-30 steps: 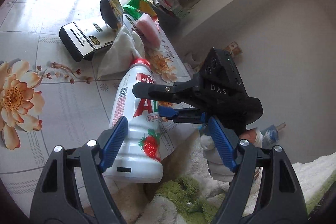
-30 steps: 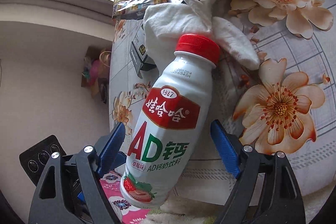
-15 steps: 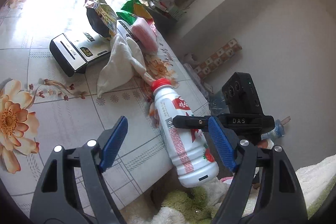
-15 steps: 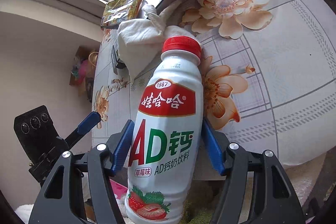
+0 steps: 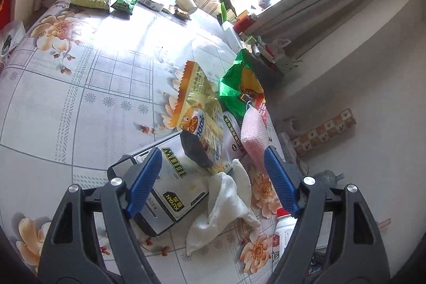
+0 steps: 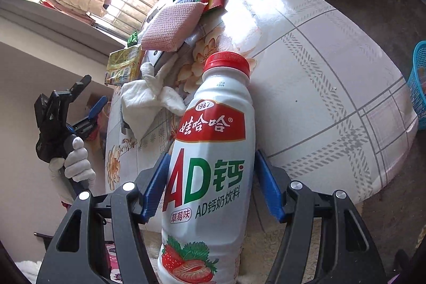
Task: Collect trash
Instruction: 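Grasp the white AD milk bottle with the right tool, then grasp the yellow snack wrapper with the left tool while the right tool holds the bottle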
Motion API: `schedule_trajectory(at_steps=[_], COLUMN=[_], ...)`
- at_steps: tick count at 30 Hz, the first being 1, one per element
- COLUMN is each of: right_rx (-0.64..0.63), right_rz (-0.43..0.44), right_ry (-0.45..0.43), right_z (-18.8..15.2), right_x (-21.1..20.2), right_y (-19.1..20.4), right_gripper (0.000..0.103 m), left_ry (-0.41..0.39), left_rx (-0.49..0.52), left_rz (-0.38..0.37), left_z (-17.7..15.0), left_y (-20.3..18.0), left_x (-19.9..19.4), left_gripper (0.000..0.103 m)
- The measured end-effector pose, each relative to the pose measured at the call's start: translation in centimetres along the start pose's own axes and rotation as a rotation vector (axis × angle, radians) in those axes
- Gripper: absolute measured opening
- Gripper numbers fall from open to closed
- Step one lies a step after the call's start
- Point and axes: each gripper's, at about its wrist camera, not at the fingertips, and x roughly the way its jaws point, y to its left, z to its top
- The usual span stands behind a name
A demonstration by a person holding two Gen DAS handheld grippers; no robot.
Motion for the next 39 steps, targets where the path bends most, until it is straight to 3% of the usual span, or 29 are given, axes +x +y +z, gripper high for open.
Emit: schedule_trajectory(at_steps=[3,6,8,11,14,25,32,39], right_rx=[0.011,0.018,0.019,0.018,0.012,0.023,0.030,0.032], right_rz=[0.028,0.045,0.052,0.061,0.063,0.061,0.073,0.091], right_ry=[-0.009,-0.012,-0.013,-0.013,-0.013,-0.025,-0.059,-0.107], right_z=[0.1,0.1,0.1,-0.1,-0.1,0.0,0.3,0.5], right_x=[-0.3,-0.3,-0.4,-0.6,-0.6,-0.6,-1.6,-3.6], right_y=[-0.6,-0.8,-1.0,-1.2,-1.2,-1.2,-0.8,-0.6], right_gripper=[0.063,0.063,0.063,0.063,0.063,0.062,0.061,0.061], left_ry=[0.028,0.037,0.041,0.029,-0.012,-0.273,-0.288,-0.236], left_rx=[-0.009,-0.009,-0.008,0.011,0.042,0.131,0.203,0.287], left_rz=[0.028,0.067,0.075,0.077,0.073,-0.056,-0.067,-0.067], left_z=[1.1,1.6,1.8,1.5,1.1,0.3,-1.0,-3.5], left_y=[-0.1,-0.1,-0.1,-0.3,-1.0,-3.9,-6.2,-8.6], left_x=[1.9,3.2,3.7,3.7,2.9,-3.7,-6.4,-7.3], left_gripper=[0.072,0.056,0.037,0.016,0.006,0.002,0.002,0.002])
